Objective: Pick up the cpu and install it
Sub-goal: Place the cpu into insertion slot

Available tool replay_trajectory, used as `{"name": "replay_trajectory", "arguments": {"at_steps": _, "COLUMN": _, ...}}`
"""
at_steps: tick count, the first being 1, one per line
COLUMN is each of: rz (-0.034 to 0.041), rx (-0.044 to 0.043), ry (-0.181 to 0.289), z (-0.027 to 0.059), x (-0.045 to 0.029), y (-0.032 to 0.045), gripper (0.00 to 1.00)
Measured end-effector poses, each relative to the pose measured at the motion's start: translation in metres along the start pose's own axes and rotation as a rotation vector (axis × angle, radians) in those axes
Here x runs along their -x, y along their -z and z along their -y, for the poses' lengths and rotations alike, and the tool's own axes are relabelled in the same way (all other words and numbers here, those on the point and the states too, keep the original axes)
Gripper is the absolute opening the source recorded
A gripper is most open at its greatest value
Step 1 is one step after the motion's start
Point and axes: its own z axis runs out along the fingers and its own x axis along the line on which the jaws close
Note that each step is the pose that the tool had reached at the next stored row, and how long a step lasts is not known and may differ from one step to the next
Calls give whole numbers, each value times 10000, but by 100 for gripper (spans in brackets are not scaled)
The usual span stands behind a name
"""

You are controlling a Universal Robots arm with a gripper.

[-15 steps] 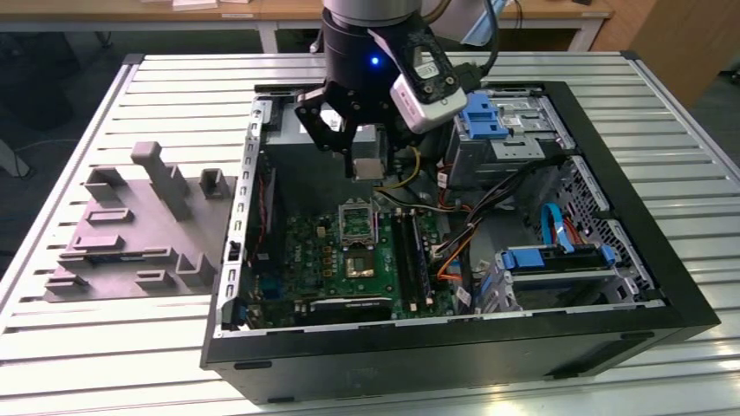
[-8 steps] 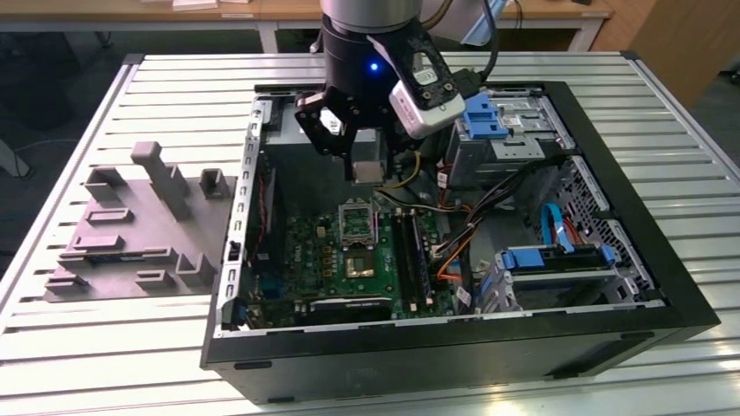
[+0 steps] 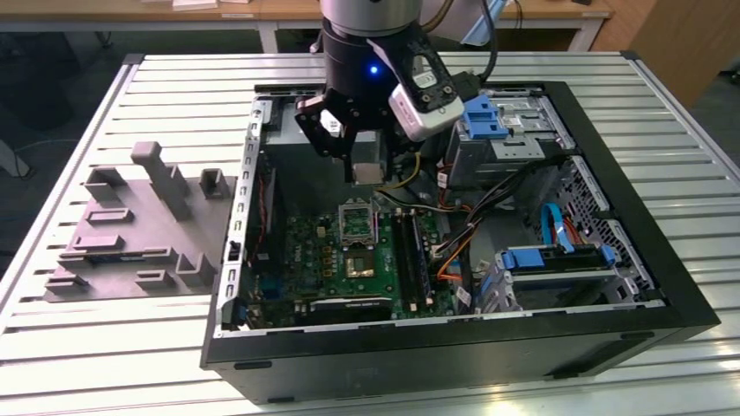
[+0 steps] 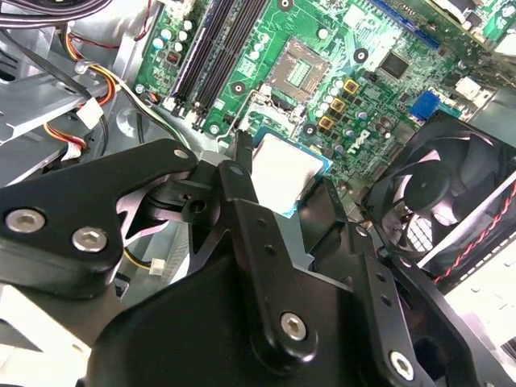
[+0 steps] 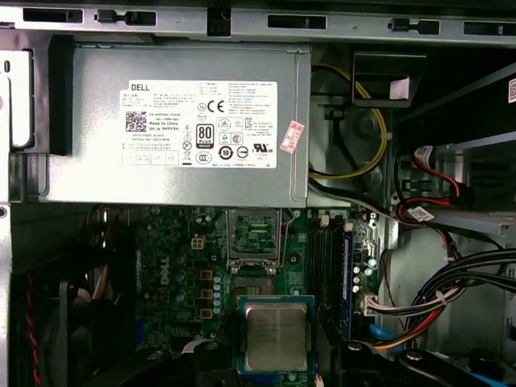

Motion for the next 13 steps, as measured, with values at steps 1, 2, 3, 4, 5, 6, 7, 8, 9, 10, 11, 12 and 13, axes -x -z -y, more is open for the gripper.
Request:
{"name": "replay_trajectory", "arguments": {"at_steps": 1, "rz": 0, "rx": 0, "ry": 0, "z": 1, "x": 0, "y": -8, "gripper": 47}}
{"name": "replay_trajectory", "arguments": {"at_steps": 2, "rz": -1, "rx": -1, "ry": -1, "z": 2, "x": -1, "y": -16, "gripper": 47}}
{"name": "replay_trajectory", "arguments": {"at_steps": 3, "rz": -1, "rx": -1, "ry": -1, "z": 6, "x": -1, "y": -24, "gripper": 47}}
{"name": "replay_trajectory", "arguments": {"at_steps": 4, "rz": 0, "rx": -1, "ry": -1, "z": 9, "x": -2, "y": -32, "gripper": 47}}
{"name": "replay_trajectory", "arguments": {"at_steps": 5, "rz": 0, "rx": 0, "ry": -1, "z": 10, "x": -1, "y": -40, "gripper": 47}}
{"name": "replay_trajectory", "arguments": {"at_steps": 6, "rz": 0, "rx": 0, "ry": 0, "z": 10, "x": -1, "y": -49, "gripper": 47}}
{"name": "replay_trajectory", "arguments": {"at_steps": 7, "rz": -1, "rx": 0, "ry": 0, "z": 13, "x": -1, "y": -57, "gripper": 47}}
{"name": "replay_trajectory", "arguments": {"at_steps": 8, "rz": -1, "rx": -1, "ry": 2, "z": 20, "x": -1, "y": -67, "gripper": 47}}
{"name": "replay_trajectory", "arguments": {"at_steps": 9, "rz": 0, "rx": -1, "ry": 2, "z": 26, "x": -1, "y": -78, "gripper": 47}}
{"name": "replay_trajectory", "arguments": {"at_steps": 10, "rz": 0, "rx": 0, "ry": 0, "z": 32, "x": -2, "y": -92, "gripper": 47}}
{"name": "replay_trajectory", "arguments": {"at_steps": 11, "rz": 0, "rx": 0, "ry": 0, "z": 39, "x": -2, "y": -108, "gripper": 47}}
{"name": "replay_trajectory", "arguments": {"at_steps": 12, "rz": 0, "rx": 0, "ry": 0, "z": 46, "x": -2, "y": -124, "gripper": 47}}
{"name": "replay_trajectory", "arguments": {"at_steps": 13, "rz": 1, "rx": 1, "ry": 0, "z": 53, "x": -4, "y": -141, "gripper": 47}}
